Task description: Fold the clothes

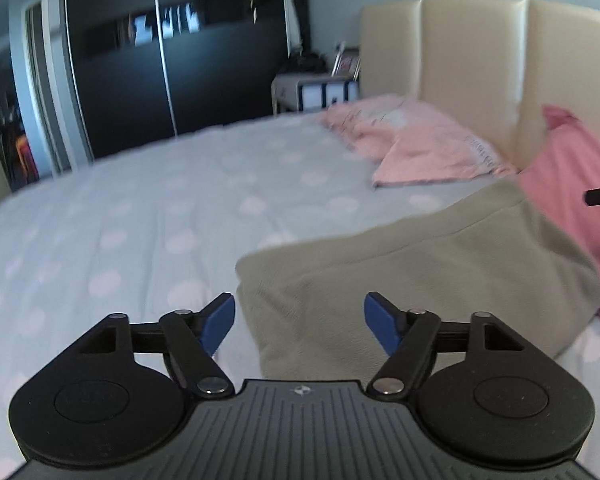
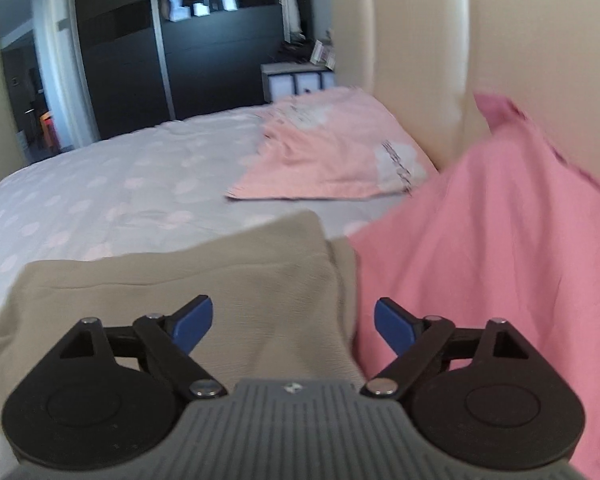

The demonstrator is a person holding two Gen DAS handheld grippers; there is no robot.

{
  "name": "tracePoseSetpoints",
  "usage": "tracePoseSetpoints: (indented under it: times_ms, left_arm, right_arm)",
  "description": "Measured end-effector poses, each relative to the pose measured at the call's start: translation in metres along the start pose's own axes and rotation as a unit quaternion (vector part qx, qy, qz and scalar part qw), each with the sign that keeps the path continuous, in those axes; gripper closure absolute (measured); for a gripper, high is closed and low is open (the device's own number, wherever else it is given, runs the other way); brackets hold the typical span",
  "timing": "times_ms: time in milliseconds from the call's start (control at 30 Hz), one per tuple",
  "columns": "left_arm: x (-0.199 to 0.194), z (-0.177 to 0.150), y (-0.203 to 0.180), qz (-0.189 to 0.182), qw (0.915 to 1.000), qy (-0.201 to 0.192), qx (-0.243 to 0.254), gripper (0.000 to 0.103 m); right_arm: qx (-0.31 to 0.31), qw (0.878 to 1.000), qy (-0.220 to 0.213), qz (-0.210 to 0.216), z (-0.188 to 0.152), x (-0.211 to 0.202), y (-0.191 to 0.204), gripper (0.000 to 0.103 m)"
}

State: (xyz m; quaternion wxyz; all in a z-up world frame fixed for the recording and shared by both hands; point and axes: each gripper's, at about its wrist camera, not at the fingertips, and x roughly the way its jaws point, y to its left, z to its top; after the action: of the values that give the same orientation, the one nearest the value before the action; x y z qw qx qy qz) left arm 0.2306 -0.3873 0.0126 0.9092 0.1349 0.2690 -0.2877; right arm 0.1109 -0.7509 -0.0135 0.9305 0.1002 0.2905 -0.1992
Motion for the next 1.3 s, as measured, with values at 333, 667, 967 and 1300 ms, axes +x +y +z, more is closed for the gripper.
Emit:
tracePoseSetpoints:
  times_ms: [333, 667, 967, 1300]
  left_arm:
    - [-0.096, -0.007, -0.042, 0.037, 0.9976, -0.057, 0.016, 0.027]
    - [-0.163, -0.036, -0.051, 0.045, 0.9966, -0.070, -0.005, 0.026]
    - [-0.202, -0.075, -0.047, 0.025, 0.9977, -0.037, -0.050, 0.025]
    - [-0.217, -0.111, -0.063, 0.058, 0.9975, -0.005, -0.041, 0.025]
  right_arm:
    - [-0.031, 0.998, -0.046, 0.025, -0.013, -0.125, 0.088, 0.004]
    - [-0.110, 0.991, -0.073, 0.019, -0.074, -0.234, 0.152, 0.003]
    - [-0.016, 0.995, -0.082, 0.045, -0.145, -0.280, 0.139, 0.002]
    - [0.014, 0.998, -0.062, 0.009, -0.189, -0.287, 0.145, 0.002]
